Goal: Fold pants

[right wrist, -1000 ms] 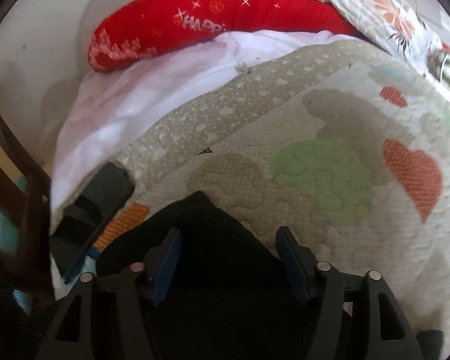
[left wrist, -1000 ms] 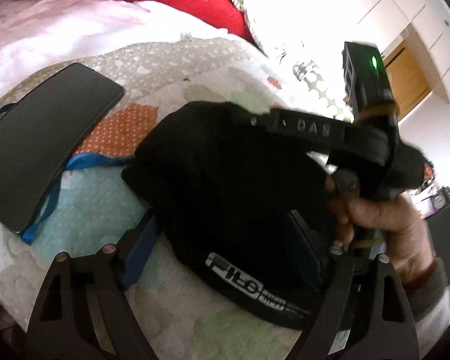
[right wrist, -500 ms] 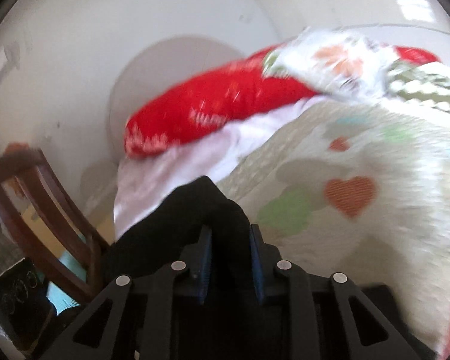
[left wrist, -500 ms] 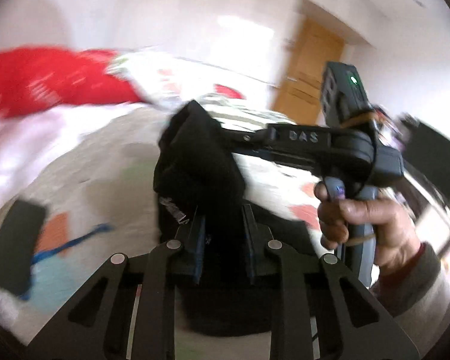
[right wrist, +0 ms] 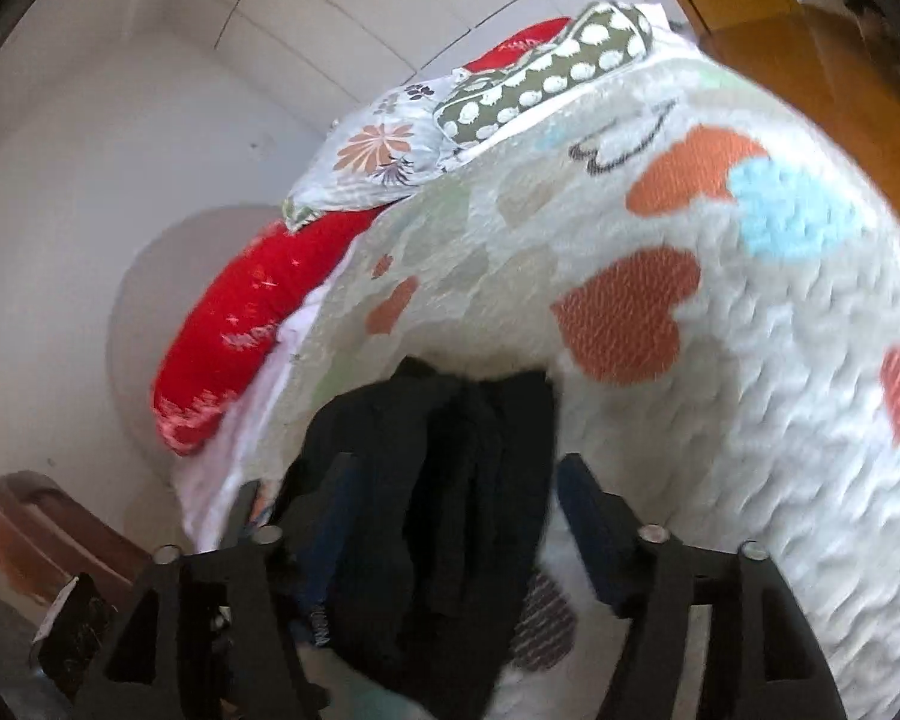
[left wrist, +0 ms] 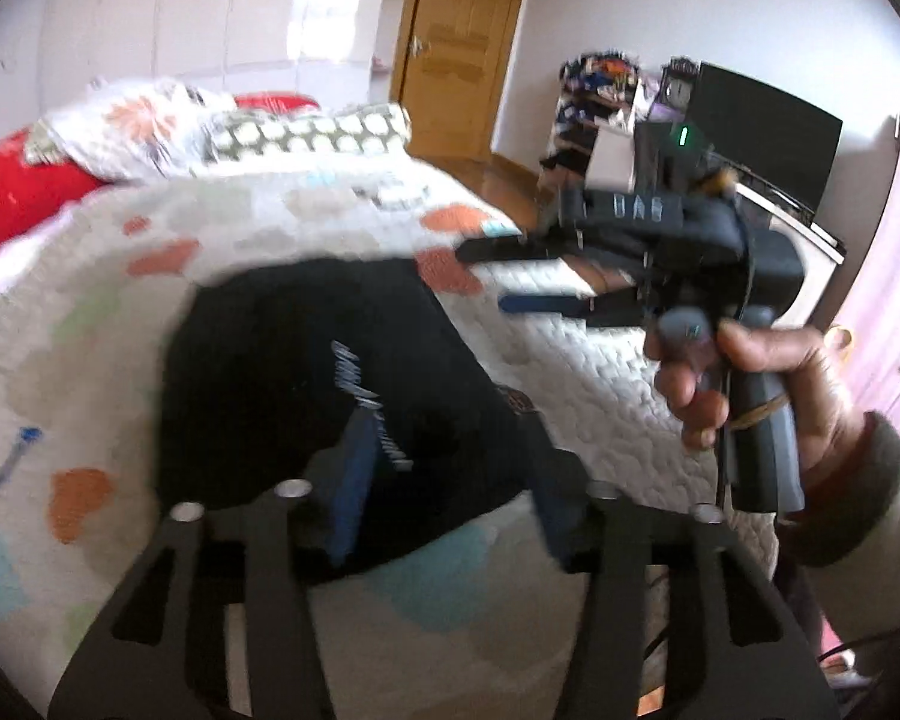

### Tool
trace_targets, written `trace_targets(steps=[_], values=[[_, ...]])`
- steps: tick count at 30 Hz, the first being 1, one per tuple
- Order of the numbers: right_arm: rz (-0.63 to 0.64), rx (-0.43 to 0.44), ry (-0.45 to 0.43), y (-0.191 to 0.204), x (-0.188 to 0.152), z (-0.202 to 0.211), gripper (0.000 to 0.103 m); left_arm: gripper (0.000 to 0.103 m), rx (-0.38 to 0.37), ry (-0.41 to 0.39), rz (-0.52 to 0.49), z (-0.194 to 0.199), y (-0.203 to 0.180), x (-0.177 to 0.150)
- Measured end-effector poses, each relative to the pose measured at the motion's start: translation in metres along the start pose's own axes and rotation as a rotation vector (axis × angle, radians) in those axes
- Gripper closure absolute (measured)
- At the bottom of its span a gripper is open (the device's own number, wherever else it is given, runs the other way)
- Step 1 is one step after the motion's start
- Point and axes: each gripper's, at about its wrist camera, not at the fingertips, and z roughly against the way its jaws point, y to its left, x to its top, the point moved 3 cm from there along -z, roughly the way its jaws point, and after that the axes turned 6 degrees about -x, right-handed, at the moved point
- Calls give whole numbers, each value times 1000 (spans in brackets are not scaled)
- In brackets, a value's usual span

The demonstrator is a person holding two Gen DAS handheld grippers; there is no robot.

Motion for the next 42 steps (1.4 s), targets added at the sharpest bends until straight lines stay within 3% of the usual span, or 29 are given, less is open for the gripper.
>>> trace_targets(steps=[2,6,7,8,9,12,17,21,24,25,29,31,33,37,42], values=[[-19,40,29,1,-6,-7,32,44,46,-17,3,10,8,2],[29,26,93,19,-15,-36,32,44,138,-25,69,17,39,-1],[49,25,110,23,-18,-45,37,44,150,-25,100,17,48,-1],[68,10,112,27,-20,-52,49,44,156,-26,123,17,53,-2],[95,-8,103,29,-22,-57,77,44,167,-26,145,17,59,-2],[192,-25,62,46,-24,-54,87,44,186,-37,172,22,65,-5],[295,-63,-34,57,-21,-5,88,44,195,-34,201,17,70,-7],[259,-199,58,21,-30,-24,86,44,198,47,232,-13,75,-17],[240,-242,78,10,-31,-27,67,44,197,33,245,-8,76,-13],[240,-248,65,10,-28,-22,63,44,212,27,237,-6,77,-10],[268,-315,-43,19,-11,6,62,44,261,13,237,-3,90,13],[283,-278,-88,30,-4,13,62,44,272,11,246,-9,97,25],[323,-232,-97,46,1,9,62,44,274,11,256,-19,106,34],[396,-243,-52,65,1,-26,65,44,287,81,265,-51,122,44],[399,-275,20,55,-2,-61,65,44,346,175,273,-87,146,40]])
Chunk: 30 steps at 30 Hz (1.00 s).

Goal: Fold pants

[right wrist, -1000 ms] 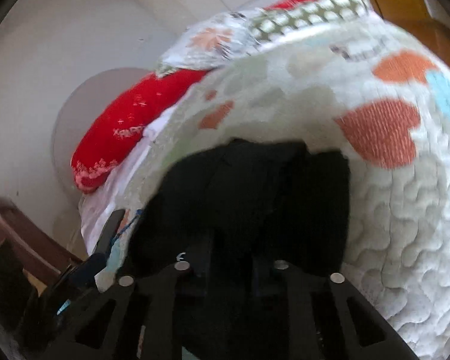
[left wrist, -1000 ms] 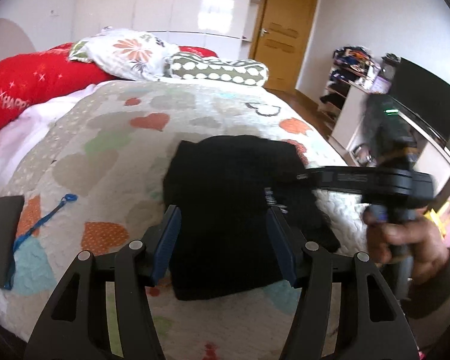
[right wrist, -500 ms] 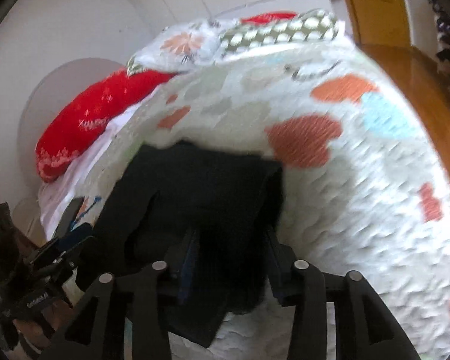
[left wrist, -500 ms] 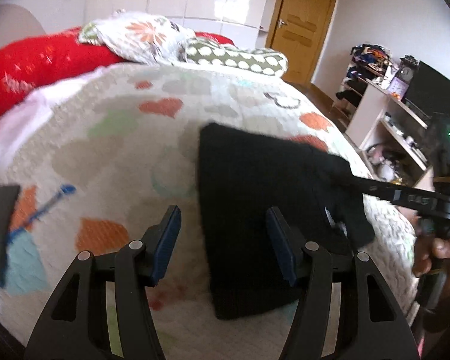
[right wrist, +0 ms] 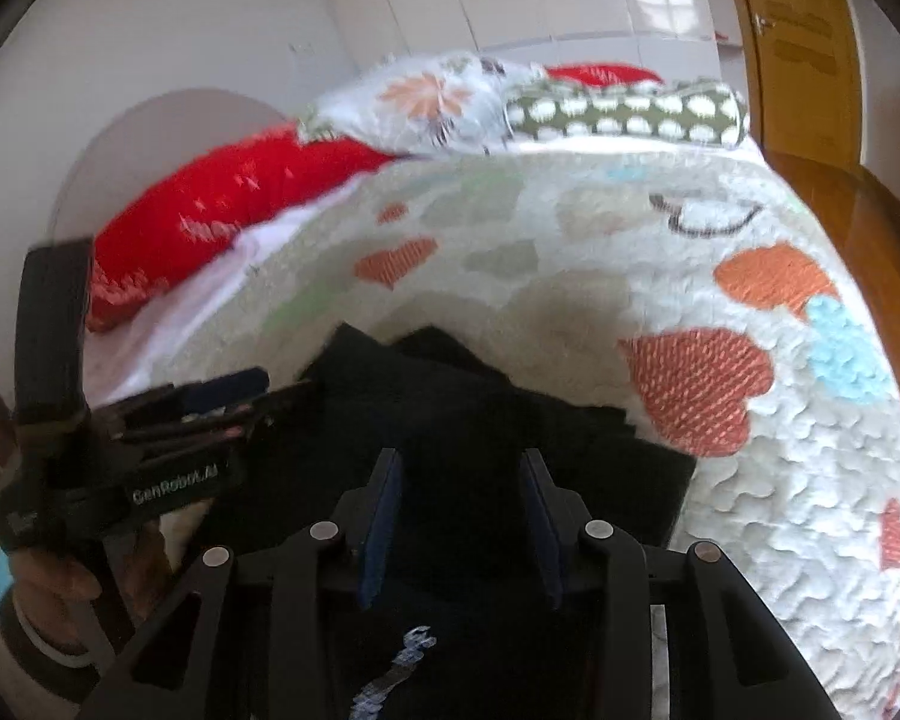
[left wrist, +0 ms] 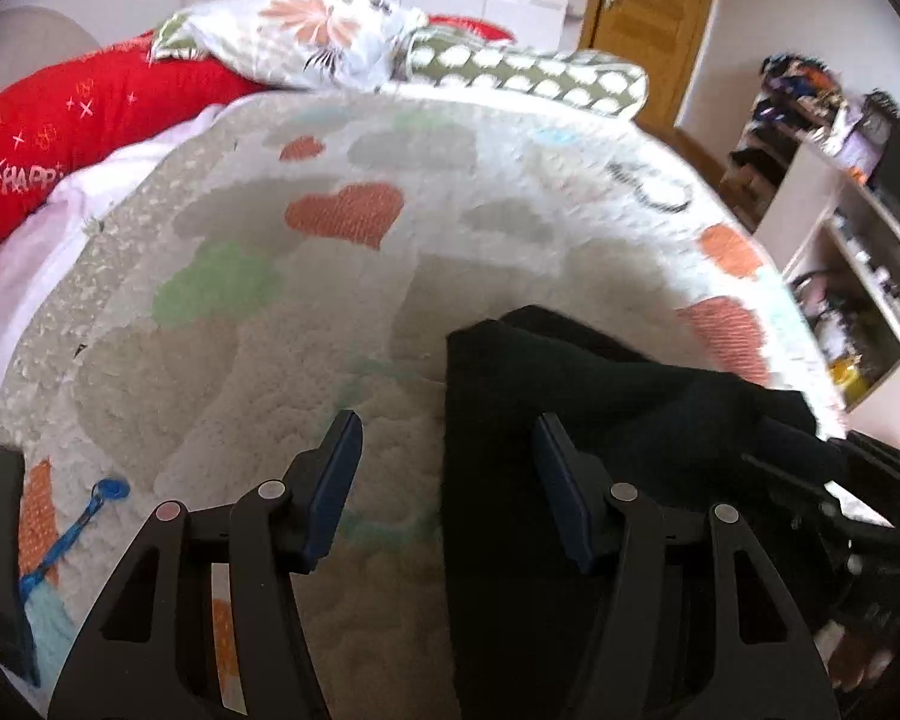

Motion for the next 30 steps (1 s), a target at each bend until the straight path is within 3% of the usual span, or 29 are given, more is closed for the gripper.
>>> trace_targets(steps=[3,9,17,30], values=[[-1,-20,31,-6,-1,-23,65,42,7,39,21,-17,6,1],[52,-76,36,4,2,-29,65,42,2,19,31,-9,8,-2],[62,-142,-5,14,-3,6,65,43,-39,-61,81,35,2,-11],[72,-166,-20,23,-19,36,65,43,-45,-78,52,60,-24,-41]])
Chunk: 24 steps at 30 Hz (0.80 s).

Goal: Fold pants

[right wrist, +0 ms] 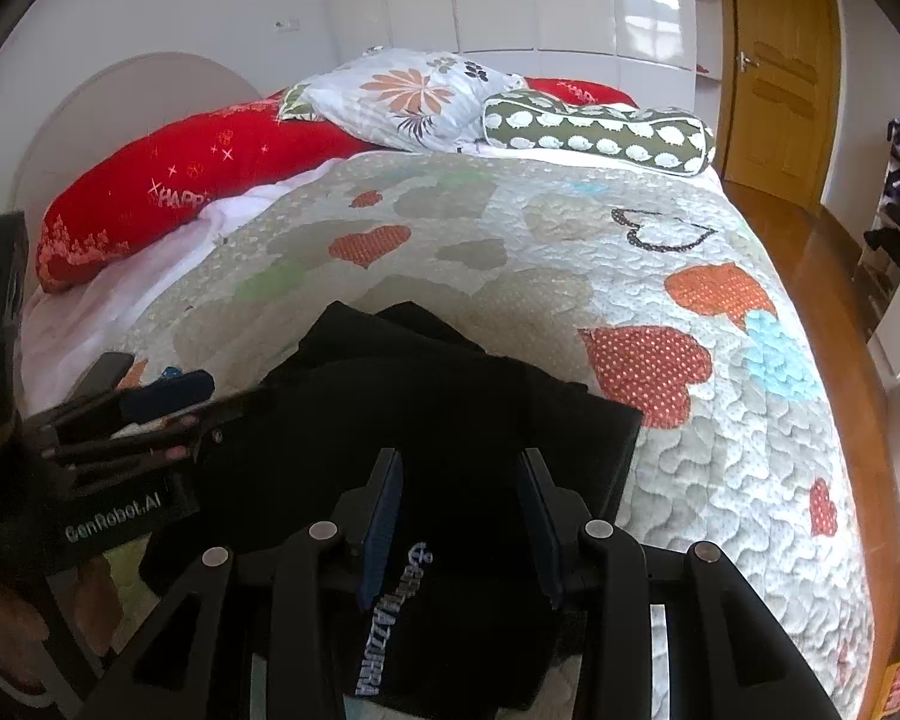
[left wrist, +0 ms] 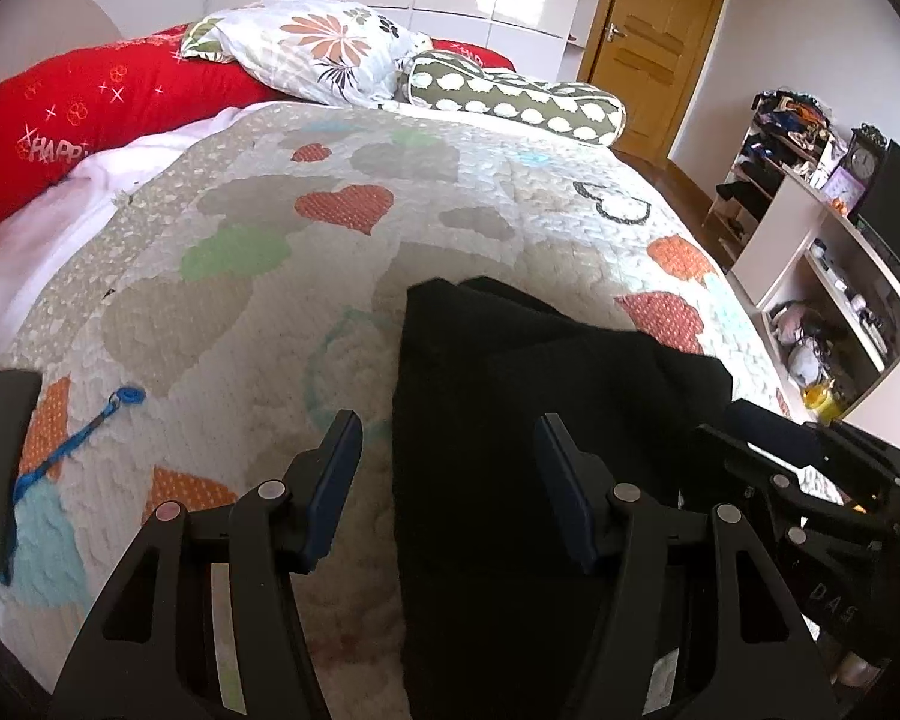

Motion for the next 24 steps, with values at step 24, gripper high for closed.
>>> trace_targets(steps=[24], values=[[-4,-46,72,-5,-46,-9,62,42,43,30,-22,-9,-12,-26]])
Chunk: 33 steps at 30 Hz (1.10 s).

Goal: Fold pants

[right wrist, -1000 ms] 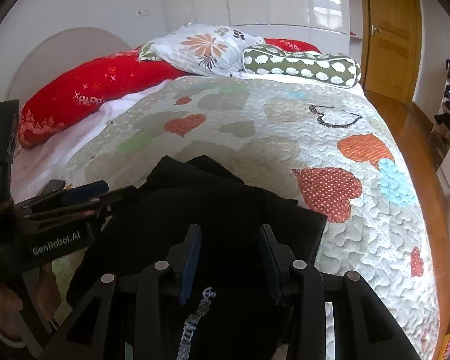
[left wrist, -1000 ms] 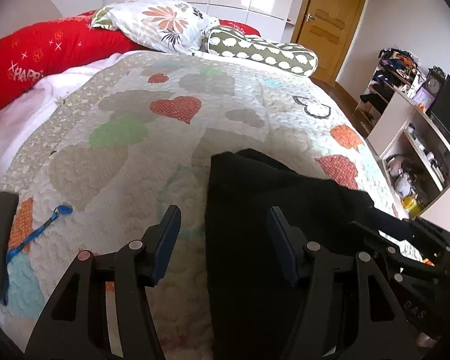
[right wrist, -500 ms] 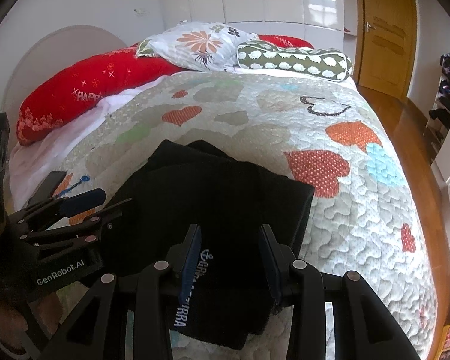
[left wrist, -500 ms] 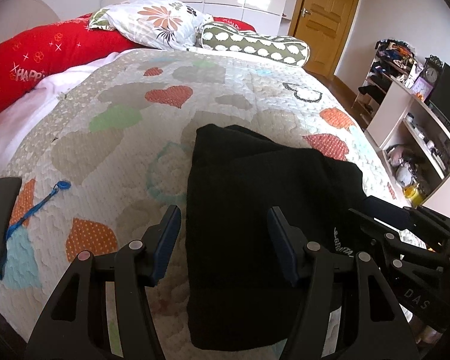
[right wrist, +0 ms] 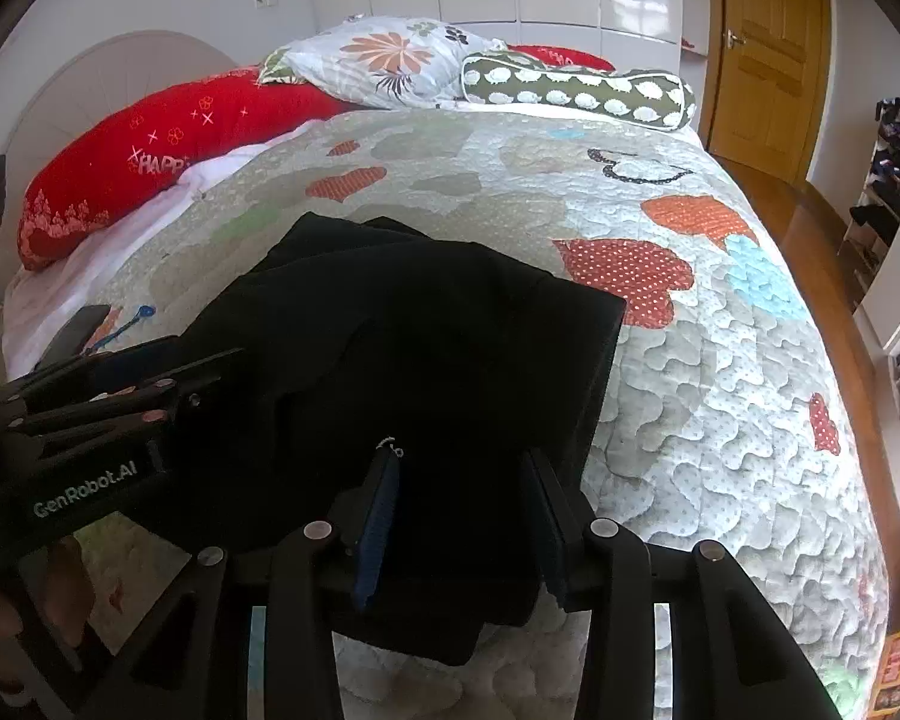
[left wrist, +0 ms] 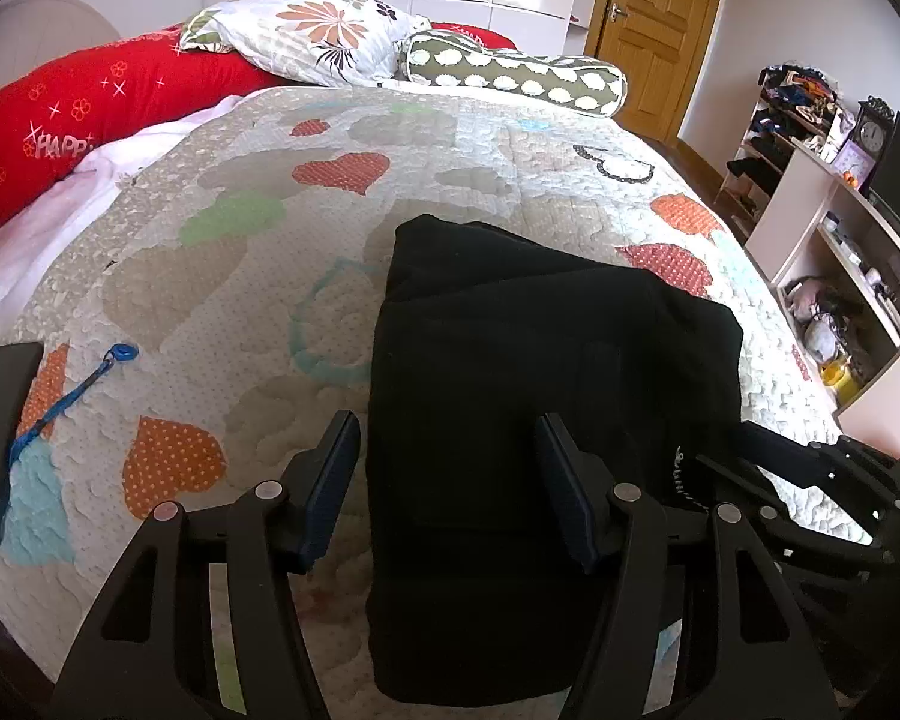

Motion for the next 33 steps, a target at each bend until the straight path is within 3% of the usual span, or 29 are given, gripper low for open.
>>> trace_targets(steps=[14,33], values=[[-9,18,-6,0,1,22,62,42,-14,-19,20,16,4,-4],[12,14,23,5,-13,8,58,42,-41,-13,32,17,7,-18]])
